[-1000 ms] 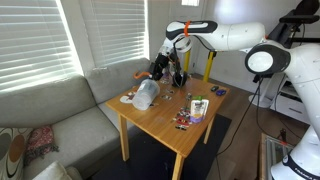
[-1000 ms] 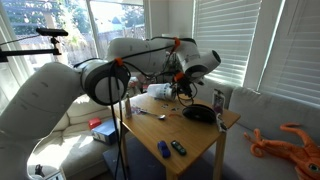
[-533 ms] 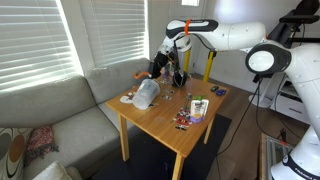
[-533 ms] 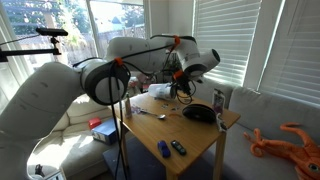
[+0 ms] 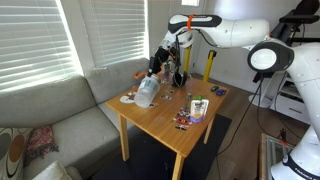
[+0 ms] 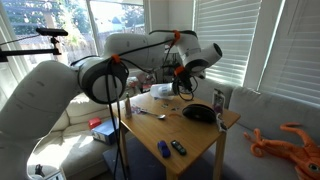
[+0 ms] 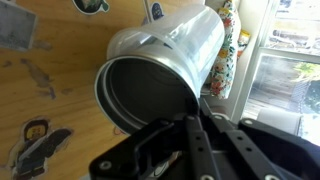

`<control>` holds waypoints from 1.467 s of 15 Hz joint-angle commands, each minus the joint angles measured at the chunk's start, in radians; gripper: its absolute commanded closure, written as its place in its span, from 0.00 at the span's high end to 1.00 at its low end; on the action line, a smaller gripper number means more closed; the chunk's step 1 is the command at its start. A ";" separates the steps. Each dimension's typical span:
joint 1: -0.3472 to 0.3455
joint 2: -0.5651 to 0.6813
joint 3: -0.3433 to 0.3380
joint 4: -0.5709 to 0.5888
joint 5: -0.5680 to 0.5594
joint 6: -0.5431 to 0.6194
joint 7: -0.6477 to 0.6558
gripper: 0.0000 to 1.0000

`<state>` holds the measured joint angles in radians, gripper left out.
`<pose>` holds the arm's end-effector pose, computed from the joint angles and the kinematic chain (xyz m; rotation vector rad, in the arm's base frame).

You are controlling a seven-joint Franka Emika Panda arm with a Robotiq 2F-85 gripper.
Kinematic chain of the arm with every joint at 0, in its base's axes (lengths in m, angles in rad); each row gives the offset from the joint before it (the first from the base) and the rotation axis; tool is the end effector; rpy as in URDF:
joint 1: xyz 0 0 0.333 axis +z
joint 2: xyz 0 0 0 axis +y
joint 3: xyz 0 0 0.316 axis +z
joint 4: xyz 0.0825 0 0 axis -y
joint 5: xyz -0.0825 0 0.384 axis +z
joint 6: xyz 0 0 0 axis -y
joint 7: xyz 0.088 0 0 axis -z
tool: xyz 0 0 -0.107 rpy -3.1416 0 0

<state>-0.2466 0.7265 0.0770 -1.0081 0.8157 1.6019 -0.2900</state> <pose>0.7420 -0.0708 0.4527 -2.2710 -0.0226 -0.0996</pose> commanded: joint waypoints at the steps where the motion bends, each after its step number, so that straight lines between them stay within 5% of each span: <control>1: -0.012 -0.037 0.003 -0.007 0.008 -0.011 -0.010 0.01; 16: -0.060 -0.114 -0.050 -0.015 -0.039 -0.043 -0.005 0.01; 22: -0.021 -0.126 -0.088 0.040 -0.207 -0.116 -0.016 0.01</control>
<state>-0.3012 0.6182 0.0173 -1.0052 0.7229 1.5479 -0.2909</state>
